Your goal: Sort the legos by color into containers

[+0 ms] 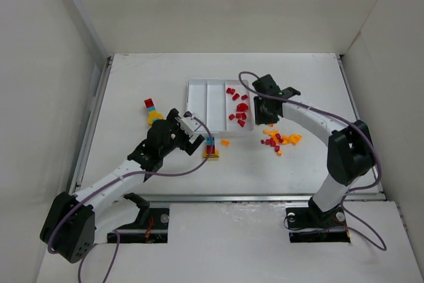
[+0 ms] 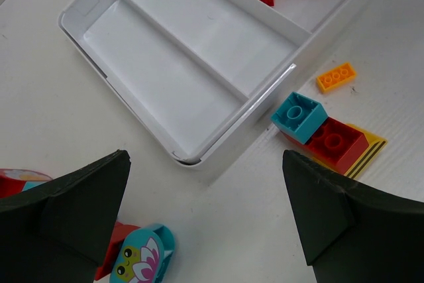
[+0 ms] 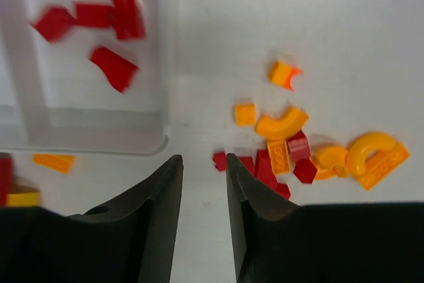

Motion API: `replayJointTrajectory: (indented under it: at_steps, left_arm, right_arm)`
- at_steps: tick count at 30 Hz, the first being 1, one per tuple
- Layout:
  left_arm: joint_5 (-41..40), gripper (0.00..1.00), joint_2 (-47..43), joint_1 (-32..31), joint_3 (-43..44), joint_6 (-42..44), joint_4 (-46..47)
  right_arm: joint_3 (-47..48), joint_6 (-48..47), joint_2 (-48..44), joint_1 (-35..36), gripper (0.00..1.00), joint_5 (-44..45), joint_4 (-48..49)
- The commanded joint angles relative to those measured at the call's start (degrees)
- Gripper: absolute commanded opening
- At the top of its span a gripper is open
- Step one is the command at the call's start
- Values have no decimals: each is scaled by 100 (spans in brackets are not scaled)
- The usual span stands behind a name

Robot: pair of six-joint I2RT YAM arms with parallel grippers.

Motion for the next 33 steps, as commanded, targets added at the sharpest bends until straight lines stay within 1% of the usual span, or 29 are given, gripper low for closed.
replayJointTrajectory:
  at_steps: [1,3,7,9,11,14,23,33]
  left_arm:
    - [-32,99,-142,-42,-80,-74,236]
    - [-32,99,-142,-42,-80,-74,289]
    - [-32,99,-142,-42,-132,-74,342]
    - [-32,99,-142,-42,-132,-127,342]
    - [-32,99,-142,-42,-132,-127,342]
    - [-32,99,-142,-42,-132,-127,342]
    - [-85,99,-142,-42,-132,-127,395]
    - [-85,99,-142,-42,-132,-74,395]
  right_arm:
    - [-672,285,-101,-49,38,-514,121]
    - [-997,355,-101,-49,38,-655,253]
    - [-1183,355,-32,-49,38,-656,464]
    - [-1183,286,127,-49,38,-656,570]
    - [-1183,285,259,-49,35,-709,570]
    - [-1236,285,338,-49,35,-709,623]
    - [-1342,338,391,-172,35,-472,623]
    - [-1342,338,329,-172,35,-208,325]
